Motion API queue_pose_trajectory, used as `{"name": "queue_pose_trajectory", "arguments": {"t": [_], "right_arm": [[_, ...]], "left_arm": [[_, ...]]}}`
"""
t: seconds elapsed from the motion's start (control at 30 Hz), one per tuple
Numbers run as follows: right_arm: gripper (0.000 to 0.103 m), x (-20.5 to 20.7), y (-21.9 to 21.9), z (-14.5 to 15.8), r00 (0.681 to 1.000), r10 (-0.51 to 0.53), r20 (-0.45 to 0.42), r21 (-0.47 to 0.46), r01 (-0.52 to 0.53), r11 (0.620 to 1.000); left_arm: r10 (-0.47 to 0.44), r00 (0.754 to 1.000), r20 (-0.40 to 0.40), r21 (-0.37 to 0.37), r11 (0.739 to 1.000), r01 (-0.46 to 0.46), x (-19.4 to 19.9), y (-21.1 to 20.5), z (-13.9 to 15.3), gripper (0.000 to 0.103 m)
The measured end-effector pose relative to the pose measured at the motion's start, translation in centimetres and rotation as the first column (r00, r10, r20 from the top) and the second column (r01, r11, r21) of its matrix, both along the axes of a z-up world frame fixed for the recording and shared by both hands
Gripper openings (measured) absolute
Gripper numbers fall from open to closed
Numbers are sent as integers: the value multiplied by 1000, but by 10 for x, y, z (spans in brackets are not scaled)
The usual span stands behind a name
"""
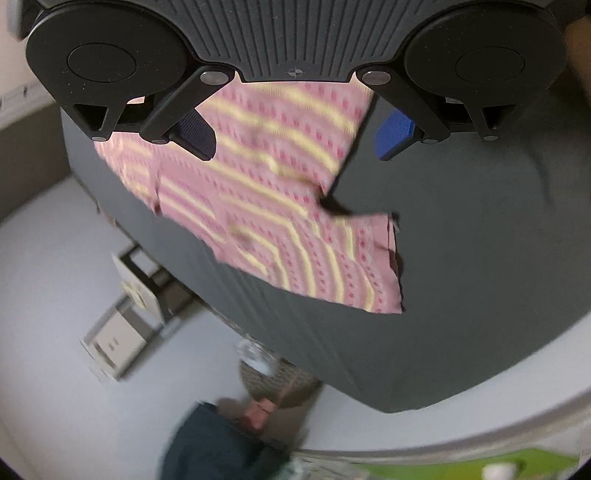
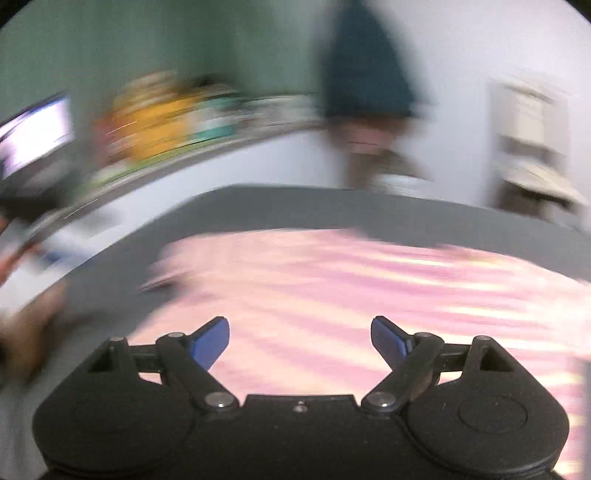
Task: Fold clothes
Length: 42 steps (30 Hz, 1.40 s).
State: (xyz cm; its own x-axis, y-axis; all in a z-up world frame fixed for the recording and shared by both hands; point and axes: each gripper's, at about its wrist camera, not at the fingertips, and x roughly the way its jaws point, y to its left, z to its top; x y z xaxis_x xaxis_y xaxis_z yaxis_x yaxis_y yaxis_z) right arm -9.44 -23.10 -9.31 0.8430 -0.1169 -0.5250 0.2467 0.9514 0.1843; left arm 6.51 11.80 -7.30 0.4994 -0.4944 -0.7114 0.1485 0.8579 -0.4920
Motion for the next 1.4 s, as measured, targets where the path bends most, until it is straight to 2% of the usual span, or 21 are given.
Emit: {"name": "queue_pose_trajectory", "arguments": {"t": [0.07,0.1,0.17,0.3,0.37,0.43,0.57,0.63,0.7,0.73,0.77,0.87,0.93,1.03,1.07,1.13,1.2,1.33,1.4], "right_arm": [[81,-14,-76,0,985,-170,-6,61,170,984],[79,-24,-110,-4,967,-254,-14,98,254,962],[63,-47,-172,-15,910,-411,-53,185,414,891],[61,-87,-246,-58,804,-577,-143,320,589,742],[47,-102,-267,-82,772,-612,-170,399,622,674],[33,-107,-280,-106,766,-614,-192,514,611,602],[32,-97,-282,-125,772,-617,-152,617,562,551],[30,-90,-283,-130,763,-629,-149,665,548,508],[11,-87,-282,-135,733,-660,-165,677,571,465],[6,-87,-281,-137,718,-675,-173,667,589,456],[6,-86,-280,-138,711,-683,-167,665,593,454],[6,-90,-267,-128,686,-713,-147,608,631,482],[6,-101,-253,-123,660,-740,-131,581,656,482],[5,-114,-231,-125,608,-787,-107,579,681,447],[6,-114,-229,-129,603,-790,-114,588,682,435],[6,-110,-233,-137,616,-776,-135,611,669,425],[12,-110,-237,-139,625,-772,-116,630,648,429],[40,-108,-244,-138,647,-760,-67,673,592,445],[44,-103,-244,-136,657,-752,-58,661,590,464]], "left_arm": [[54,998,25,-44,998,-53,17,-3,-9,94],[77,996,36,-65,995,-74,25,-5,-13,94],[125,991,55,-99,988,-119,41,-6,-22,94],[188,982,13,-119,976,-185,63,-11,-60,94],[204,979,-24,-122,971,-205,72,-14,-82,94],[229,973,-38,-145,962,-232,75,-14,-102,94],[292,955,-55,-197,934,-297,79,-9,-128,94],[307,951,-41,-236,922,-307,80,-7,-136,94],[322,946,-27,-274,908,-317,80,-6,-144,94],[324,946,-24,-290,903,-317,82,-7,-147,94],[324,946,-23,-310,897,-315,83,-7,-149,94],[328,944,-36,-341,884,-321,85,-10,-154,94],[335,941,-40,-344,880,-328,86,-12,-156,94],[340,939,-45,-351,875,-333,88,-14,-158,94],[341,939,-46,-354,874,-334,88,-15,-159,94],[344,937,-52,-361,869,-339,88,-11,-160,94],[349,934,-70,-372,860,-349,85,-7,-159,94],[331,933,-139,-403,842,-359,89,-5,-162,94],[321,932,-167,-410,837,-362,94,-5,-164,94]]}}
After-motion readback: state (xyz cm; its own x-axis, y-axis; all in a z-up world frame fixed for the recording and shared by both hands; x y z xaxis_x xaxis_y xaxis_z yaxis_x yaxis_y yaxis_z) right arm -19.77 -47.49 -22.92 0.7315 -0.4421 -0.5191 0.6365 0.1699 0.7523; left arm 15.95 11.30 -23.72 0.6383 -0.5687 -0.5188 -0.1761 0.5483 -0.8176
